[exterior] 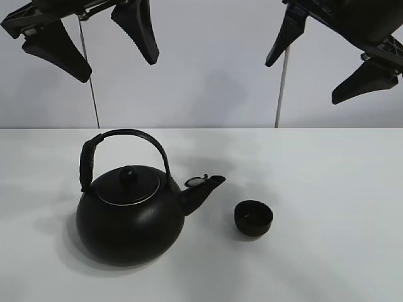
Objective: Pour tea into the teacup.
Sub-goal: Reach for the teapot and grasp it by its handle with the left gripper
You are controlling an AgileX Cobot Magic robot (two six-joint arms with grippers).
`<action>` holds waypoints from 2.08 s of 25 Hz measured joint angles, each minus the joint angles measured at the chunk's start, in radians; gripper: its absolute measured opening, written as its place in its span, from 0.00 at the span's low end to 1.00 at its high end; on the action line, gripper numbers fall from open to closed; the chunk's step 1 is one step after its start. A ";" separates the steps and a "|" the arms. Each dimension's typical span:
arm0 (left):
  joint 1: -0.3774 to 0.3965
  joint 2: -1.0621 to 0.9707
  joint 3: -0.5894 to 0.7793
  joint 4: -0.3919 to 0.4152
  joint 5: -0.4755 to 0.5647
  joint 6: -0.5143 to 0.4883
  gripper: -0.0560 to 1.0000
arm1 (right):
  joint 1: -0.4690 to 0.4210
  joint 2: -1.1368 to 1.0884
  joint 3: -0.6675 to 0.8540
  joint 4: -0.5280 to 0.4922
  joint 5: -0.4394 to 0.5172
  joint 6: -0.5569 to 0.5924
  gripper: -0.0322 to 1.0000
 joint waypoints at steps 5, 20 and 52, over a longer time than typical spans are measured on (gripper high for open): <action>0.000 0.000 0.000 0.000 0.000 0.000 0.67 | 0.000 0.000 0.000 0.000 0.000 0.000 0.70; -0.032 -0.076 0.082 0.192 -0.032 -0.002 0.67 | 0.000 0.000 0.000 0.000 0.000 0.000 0.70; 0.035 -0.079 1.249 0.363 -2.020 0.179 0.61 | 0.000 0.000 0.000 0.003 -0.104 0.000 0.70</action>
